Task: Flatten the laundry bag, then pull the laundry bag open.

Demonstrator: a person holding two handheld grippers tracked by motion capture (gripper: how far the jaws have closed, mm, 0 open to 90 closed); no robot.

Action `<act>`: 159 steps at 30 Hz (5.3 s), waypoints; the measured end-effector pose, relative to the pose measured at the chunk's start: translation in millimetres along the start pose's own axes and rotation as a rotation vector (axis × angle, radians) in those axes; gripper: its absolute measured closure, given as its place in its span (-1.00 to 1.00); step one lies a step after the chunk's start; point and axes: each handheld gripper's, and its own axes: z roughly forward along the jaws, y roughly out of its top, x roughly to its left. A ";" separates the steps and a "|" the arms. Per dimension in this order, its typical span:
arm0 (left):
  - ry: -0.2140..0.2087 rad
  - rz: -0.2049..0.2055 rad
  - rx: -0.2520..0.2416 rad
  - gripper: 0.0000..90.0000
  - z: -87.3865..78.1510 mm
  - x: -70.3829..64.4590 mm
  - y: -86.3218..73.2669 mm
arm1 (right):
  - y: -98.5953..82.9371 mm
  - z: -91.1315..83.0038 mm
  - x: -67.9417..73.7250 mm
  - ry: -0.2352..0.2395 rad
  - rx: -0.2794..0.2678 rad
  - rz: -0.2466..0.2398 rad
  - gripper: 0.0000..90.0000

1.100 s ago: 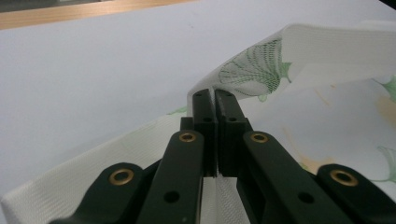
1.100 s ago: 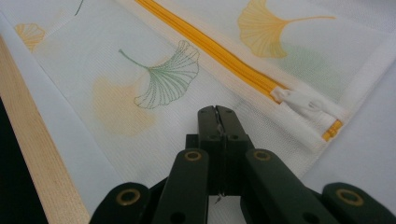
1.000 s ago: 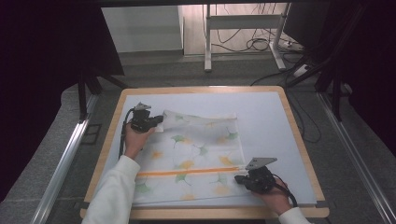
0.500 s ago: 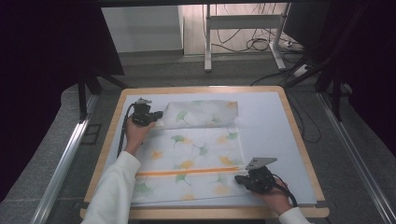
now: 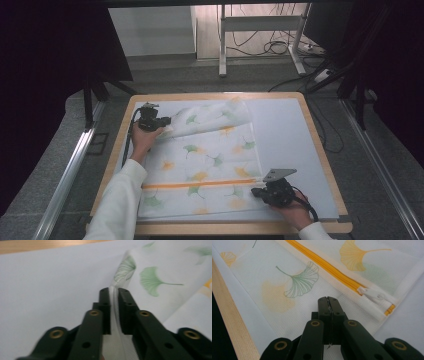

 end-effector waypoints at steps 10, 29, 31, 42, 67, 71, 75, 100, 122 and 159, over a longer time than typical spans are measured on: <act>-0.034 0.091 -0.119 -0.12 -51.0 -20.7 16.8 | 0.1 -0.1 0.5 -0.003 0.002 0.002 0.98; -0.140 0.206 -0.043 0.94 -67.6 -56.9 -36.2 | -0.2 0.0 0.0 -0.001 -0.001 0.006 0.98; -0.132 0.185 0.005 0.96 -58.4 -51.1 -44.6 | 0.0 0.0 0.6 -0.005 0.001 0.005 0.98; -0.112 0.203 0.062 0.96 -56.3 -68.0 -70.8 | -0.3 0.0 1.3 -0.009 -0.001 0.003 0.98; -0.203 0.325 0.035 0.51 -74.5 -131.4 -83.8 | -1.6 0.2 1.5 -0.015 -0.012 0.005 0.98; -0.205 0.330 0.037 0.42 -72.8 -141.1 -82.9 | -2.6 -0.2 3.7 -0.029 -0.016 -0.008 0.98; -0.213 0.351 0.043 0.28 -73.9 -153.3 -84.2 | -2.4 -0.3 5.0 -0.034 -0.014 -0.016 0.98; -0.266 0.399 0.025 -0.14 -71.1 -190.8 -75.1 | -3.3 -0.6 5.7 -0.042 -0.018 -0.012 0.97; -0.319 0.434 0.049 -0.16 -47.9 -231.6 -62.3 | -8.9 -10.5 10.4 -0.077 -0.005 0.000 0.97; -0.403 0.521 0.108 0.16 9.0 -294.6 -55.6 | -10.4 -10.7 6.3 -0.054 0.001 0.018 0.97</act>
